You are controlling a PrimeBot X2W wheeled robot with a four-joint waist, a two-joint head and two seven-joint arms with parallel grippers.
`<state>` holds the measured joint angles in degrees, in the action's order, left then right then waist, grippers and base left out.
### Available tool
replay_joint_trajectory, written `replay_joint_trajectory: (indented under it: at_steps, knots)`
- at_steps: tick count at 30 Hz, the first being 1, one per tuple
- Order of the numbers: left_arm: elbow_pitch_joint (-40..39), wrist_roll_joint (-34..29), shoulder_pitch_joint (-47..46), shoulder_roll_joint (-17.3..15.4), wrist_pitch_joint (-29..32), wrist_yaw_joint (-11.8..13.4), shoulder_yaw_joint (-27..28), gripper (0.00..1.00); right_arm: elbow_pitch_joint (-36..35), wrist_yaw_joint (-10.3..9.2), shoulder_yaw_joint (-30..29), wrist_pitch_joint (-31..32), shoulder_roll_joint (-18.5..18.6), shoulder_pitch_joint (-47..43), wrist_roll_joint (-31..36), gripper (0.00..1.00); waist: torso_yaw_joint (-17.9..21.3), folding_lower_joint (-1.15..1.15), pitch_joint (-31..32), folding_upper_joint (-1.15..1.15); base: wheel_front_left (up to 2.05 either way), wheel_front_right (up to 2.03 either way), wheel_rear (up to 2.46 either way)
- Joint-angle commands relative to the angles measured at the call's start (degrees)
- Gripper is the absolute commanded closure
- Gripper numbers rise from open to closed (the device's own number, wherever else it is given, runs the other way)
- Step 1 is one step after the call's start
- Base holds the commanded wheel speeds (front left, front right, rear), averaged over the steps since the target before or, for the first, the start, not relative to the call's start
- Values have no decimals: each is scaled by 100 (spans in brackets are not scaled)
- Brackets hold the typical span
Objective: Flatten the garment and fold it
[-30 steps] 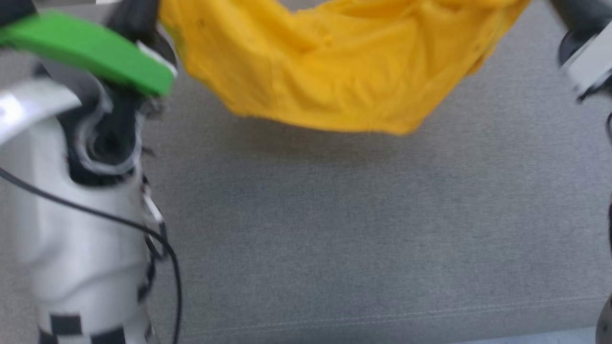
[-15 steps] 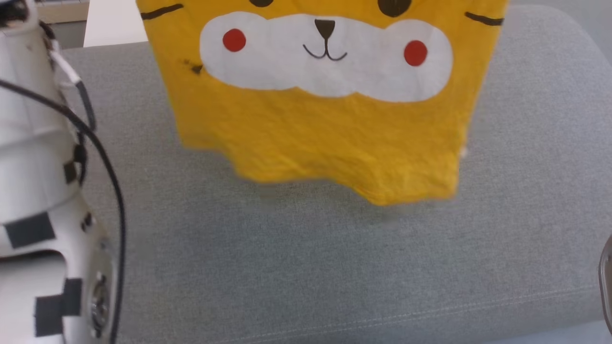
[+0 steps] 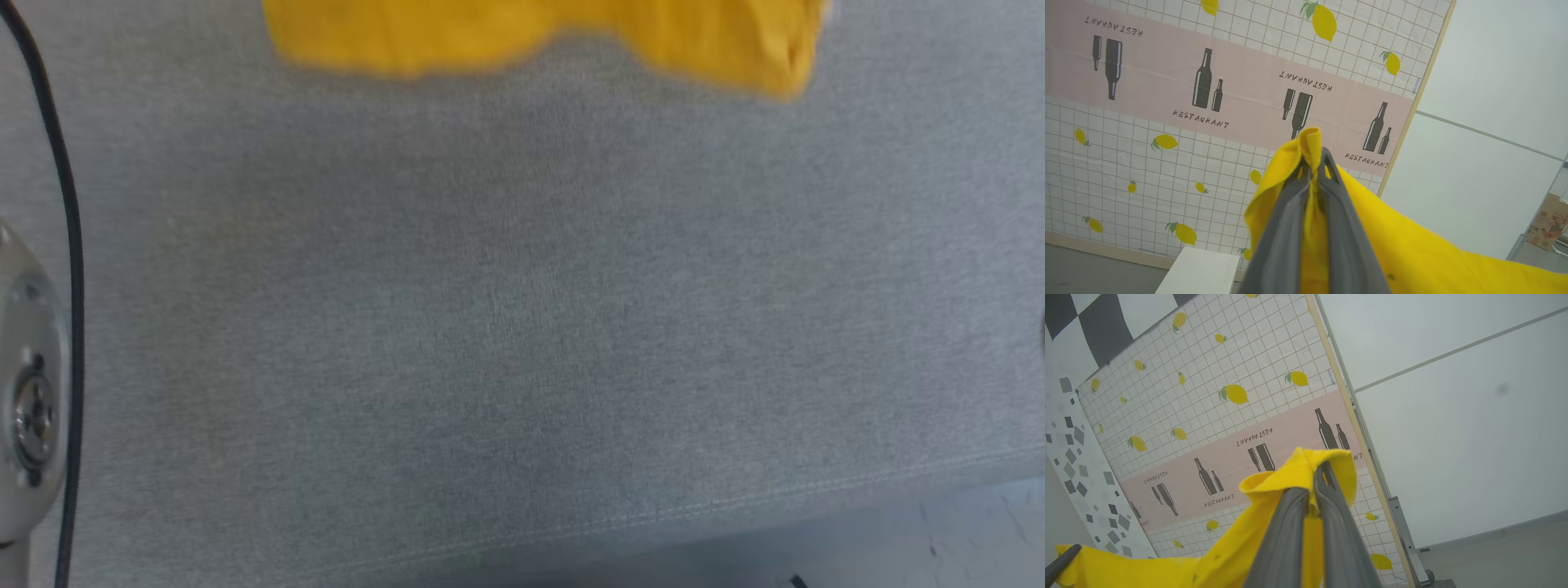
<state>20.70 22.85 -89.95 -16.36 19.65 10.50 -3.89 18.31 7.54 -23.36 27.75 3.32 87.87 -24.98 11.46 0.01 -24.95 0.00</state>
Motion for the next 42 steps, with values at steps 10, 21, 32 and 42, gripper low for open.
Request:
replay_joint_trajectory:
  at_steps: [10,21,32,42]
  knots:
    - [255,-57,-676,-74,-535,-73,-14,100,753,-5,168,-789,-43,815,241,100,38,-1,-1492,0,0,0,0]
    - [625,455,390,-4,-975,-343,300,100,703,-5,529,-895,30,-361,-166,100,-320,-1,-1285,0,0,0,0]
    - [15,1148,3570,235,-1326,-985,508,100,-183,-5,1086,-1026,207,-3451,-1361,100,-578,-1,45,0,0,0,0]
    - [-985,1500,6475,560,-1214,-682,759,100,-1179,-5,834,-1466,271,-6361,-1368,100,-492,-1,1005,0,0,0,0]
